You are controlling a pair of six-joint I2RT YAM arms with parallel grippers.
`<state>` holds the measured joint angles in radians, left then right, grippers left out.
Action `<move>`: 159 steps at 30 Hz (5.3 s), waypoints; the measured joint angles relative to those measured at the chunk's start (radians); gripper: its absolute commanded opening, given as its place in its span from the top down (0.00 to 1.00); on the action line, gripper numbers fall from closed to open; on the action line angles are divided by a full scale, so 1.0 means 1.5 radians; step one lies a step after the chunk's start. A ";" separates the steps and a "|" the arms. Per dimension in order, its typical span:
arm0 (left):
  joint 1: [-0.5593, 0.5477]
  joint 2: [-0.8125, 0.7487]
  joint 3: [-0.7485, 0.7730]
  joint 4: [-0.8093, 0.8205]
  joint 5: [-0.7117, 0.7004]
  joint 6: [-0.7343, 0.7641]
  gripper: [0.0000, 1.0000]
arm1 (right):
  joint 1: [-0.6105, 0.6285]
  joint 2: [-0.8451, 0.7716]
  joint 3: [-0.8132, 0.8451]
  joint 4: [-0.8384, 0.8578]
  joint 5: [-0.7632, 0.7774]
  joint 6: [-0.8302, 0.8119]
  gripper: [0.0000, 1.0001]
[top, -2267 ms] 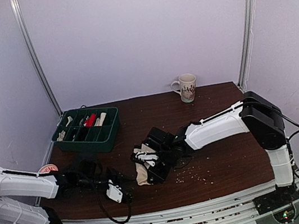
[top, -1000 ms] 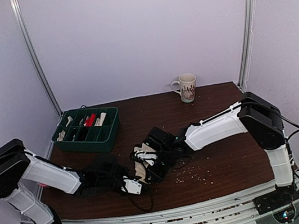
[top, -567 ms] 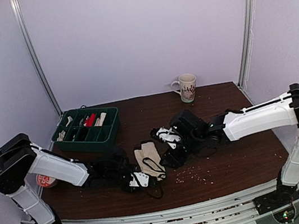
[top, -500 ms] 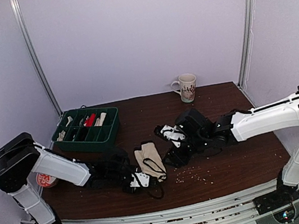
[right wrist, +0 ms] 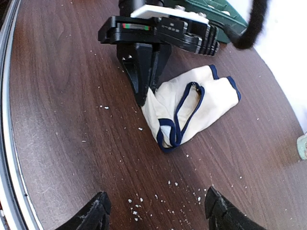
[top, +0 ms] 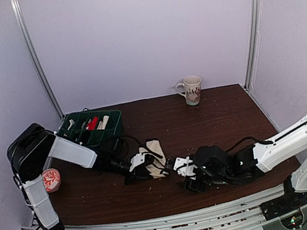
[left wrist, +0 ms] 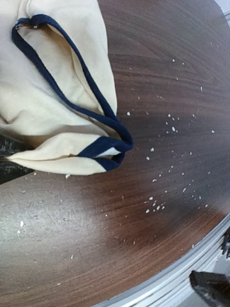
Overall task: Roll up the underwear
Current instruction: Roll the underwear at the center of the board.
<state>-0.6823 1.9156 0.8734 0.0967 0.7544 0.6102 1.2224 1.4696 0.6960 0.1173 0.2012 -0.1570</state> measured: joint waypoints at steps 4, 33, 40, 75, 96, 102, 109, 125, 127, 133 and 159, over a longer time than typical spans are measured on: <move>0.034 0.034 0.038 -0.037 0.059 -0.026 1.00 | 0.030 0.014 0.001 0.039 0.049 -0.070 0.31; 0.079 0.160 0.217 -0.260 0.205 -0.031 1.00 | 0.013 0.362 0.194 0.137 0.210 -0.352 0.63; 0.079 0.160 0.218 -0.267 0.206 -0.022 1.00 | -0.007 0.369 0.197 0.136 0.215 -0.353 0.73; 0.080 -0.053 0.008 -0.119 0.179 0.019 0.41 | -0.022 0.266 0.240 -0.214 -0.053 0.029 0.98; 0.008 -0.273 -0.215 0.082 0.012 0.138 0.46 | -0.085 0.379 0.437 -0.370 -0.386 0.083 0.97; -0.057 -0.289 -0.226 0.115 -0.139 0.165 0.50 | -0.099 0.370 0.425 -0.391 -0.432 0.084 0.97; -0.105 -0.324 -0.262 0.135 -0.254 0.225 0.49 | -0.108 0.370 0.423 -0.397 -0.448 0.092 0.97; -0.219 -0.315 -0.329 0.234 -0.358 0.303 0.48 | -0.167 0.375 0.417 -0.347 -0.442 0.124 0.97; -0.231 -0.294 -0.329 0.261 -0.395 0.303 0.48 | -0.167 0.376 0.417 -0.344 -0.445 0.124 0.97; -0.257 -0.203 -0.316 0.351 -0.499 0.316 0.55 | -0.167 0.378 0.417 -0.340 -0.449 0.122 0.97; -0.266 -0.061 -0.246 0.443 -0.663 0.331 1.00 | -0.169 0.368 0.396 -0.310 -0.454 0.102 0.77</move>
<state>-1.0809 1.8240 0.5041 0.7609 -0.2401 1.1065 0.9691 2.0216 1.2900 -0.3473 -0.4805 -0.0032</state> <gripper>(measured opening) 0.042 0.160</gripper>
